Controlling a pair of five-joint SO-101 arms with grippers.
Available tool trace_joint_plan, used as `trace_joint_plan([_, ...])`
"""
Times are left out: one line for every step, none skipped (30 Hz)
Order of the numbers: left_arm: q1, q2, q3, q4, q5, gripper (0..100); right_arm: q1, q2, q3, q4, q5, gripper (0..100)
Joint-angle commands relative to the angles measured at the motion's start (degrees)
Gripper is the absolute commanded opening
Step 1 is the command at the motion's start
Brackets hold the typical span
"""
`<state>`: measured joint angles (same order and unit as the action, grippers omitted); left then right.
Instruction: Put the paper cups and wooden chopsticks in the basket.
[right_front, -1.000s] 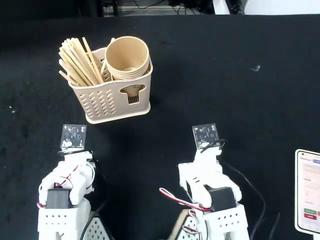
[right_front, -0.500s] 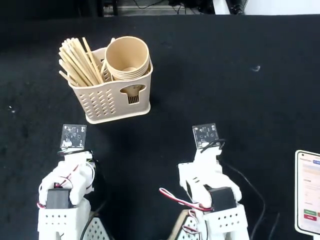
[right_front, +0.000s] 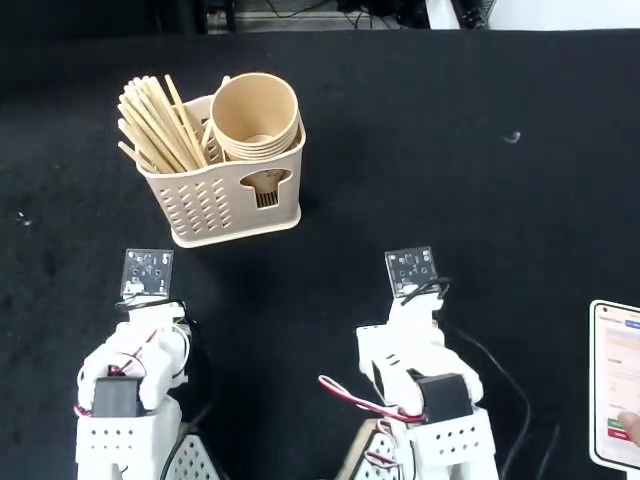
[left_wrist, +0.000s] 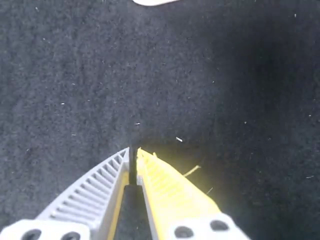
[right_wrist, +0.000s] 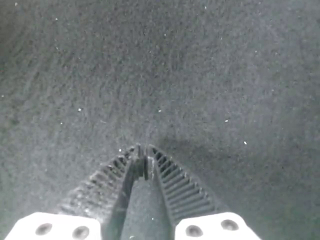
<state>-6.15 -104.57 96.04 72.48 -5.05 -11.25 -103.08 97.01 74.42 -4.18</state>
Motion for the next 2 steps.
trace_joint_plan([-0.13, -0.09, 1.27, 0.18, -0.26, 4, 1.05, -5.41, -0.4, 0.35, 0.0, 1.5])
trace_joint_plan([-0.13, -0.09, 1.27, 0.18, -0.26, 4, 1.05, -5.41, -0.4, 0.35, 0.0, 1.5])
